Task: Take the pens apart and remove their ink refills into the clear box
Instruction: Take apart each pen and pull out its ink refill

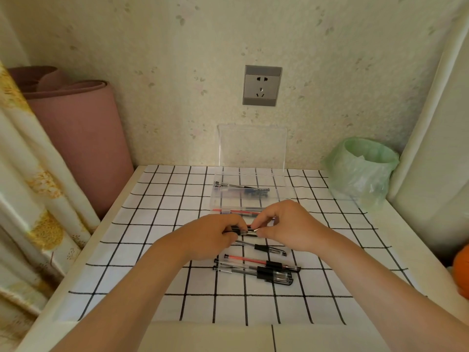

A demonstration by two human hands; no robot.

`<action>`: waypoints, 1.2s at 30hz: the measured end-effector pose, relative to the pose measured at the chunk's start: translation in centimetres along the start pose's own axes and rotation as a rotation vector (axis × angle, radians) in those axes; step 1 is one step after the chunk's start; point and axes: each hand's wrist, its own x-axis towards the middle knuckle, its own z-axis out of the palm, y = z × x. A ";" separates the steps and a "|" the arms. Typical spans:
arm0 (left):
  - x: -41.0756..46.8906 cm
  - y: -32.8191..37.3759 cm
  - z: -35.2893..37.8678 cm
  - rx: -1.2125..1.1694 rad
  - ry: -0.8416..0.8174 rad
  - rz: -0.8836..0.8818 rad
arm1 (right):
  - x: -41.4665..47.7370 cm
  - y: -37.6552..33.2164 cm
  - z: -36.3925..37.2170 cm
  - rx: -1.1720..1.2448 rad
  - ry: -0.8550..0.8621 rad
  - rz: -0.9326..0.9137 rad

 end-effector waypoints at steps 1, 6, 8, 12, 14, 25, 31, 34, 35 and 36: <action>0.0 0.0 0.0 -0.001 0.000 0.001 | 0.0 -0.1 0.0 0.016 -0.001 -0.001; 0.0 0.1 -0.1 -0.006 0.014 0.006 | -0.2 -0.5 0.0 0.051 0.002 -0.012; 0.0 0.2 -0.1 -0.002 0.023 0.005 | -0.2 -0.5 0.0 0.041 0.009 -0.010; 0.0 0.2 -0.1 -0.021 0.035 0.012 | -0.2 -0.6 0.0 0.047 0.010 0.003; 0.0 0.2 -0.2 -0.040 0.044 0.008 | -0.3 -0.7 0.1 0.058 0.019 -0.003; 0.0 0.6 -0.6 -0.147 0.110 0.019 | -0.3 -1.1 0.7 0.116 0.052 -0.027; 0.0 0.5 -0.7 -0.128 0.154 0.067 | -0.6 -1.2 0.8 0.013 0.003 -0.016; -0.1 0.6 -0.7 -0.122 0.167 0.088 | -0.6 -1.1 0.4 -0.070 0.004 -0.040; -0.1 0.7 -0.7 -0.114 0.174 0.094 | -0.6 -1.1 0.2 -0.074 0.011 -0.052; -0.1 0.7 -0.7 -0.109 0.183 0.098 | -0.6 -1.0 0.0 -0.069 0.018 -0.064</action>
